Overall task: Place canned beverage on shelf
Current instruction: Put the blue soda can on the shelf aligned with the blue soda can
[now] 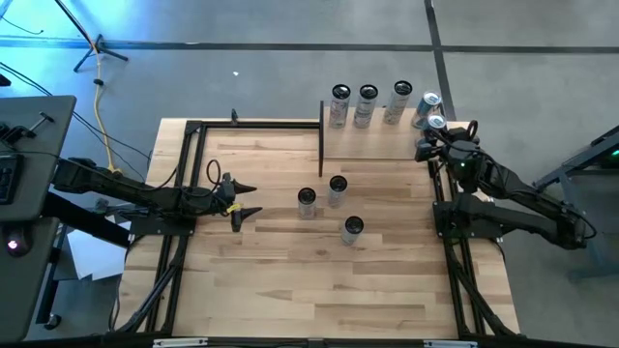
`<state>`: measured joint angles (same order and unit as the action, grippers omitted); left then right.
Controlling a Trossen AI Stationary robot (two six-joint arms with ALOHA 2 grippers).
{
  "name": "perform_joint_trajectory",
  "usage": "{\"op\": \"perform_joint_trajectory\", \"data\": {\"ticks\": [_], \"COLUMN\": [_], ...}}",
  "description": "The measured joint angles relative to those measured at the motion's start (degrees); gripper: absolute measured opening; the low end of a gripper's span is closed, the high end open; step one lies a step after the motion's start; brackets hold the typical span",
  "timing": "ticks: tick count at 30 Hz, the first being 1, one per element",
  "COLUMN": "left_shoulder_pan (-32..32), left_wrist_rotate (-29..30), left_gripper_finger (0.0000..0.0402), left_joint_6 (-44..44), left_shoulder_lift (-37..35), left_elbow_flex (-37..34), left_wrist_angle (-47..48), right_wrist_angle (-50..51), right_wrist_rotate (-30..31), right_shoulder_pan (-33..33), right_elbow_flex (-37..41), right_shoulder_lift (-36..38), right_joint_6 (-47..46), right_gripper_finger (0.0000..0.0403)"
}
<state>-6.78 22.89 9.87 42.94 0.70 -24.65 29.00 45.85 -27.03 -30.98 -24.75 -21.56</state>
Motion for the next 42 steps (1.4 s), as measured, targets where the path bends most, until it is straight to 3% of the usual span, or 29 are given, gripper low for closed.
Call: {"op": "perform_joint_trajectory", "data": {"ticks": [11, 25, 42], "left_shoulder_pan": [-0.01, -0.01, 0.01], "left_wrist_rotate": [-0.01, 0.01, 0.01], "left_gripper_finger": [0.0305, 0.0305, 0.0305], "left_joint_6": [0.0, 0.0, 0.0], "left_shoulder_lift": [0.01, 0.0, 0.02], "left_elbow_flex": [0.01, -0.01, -0.01], "left_wrist_angle": [0.0, 0.01, 0.0], "right_wrist_angle": [-0.05, 3.38, 6.87], "right_wrist_rotate": [-1.08, 0.25, 8.53], "right_shoulder_pan": [0.0, 1.94, 14.71], "right_elbow_flex": [-0.02, -0.02, -0.04], "right_shoulder_lift": [-0.03, 0.0, 0.02], "right_joint_6": [1.03, -6.0, -17.25], "right_gripper_finger": [0.0292, 0.0297, 0.0298]}}
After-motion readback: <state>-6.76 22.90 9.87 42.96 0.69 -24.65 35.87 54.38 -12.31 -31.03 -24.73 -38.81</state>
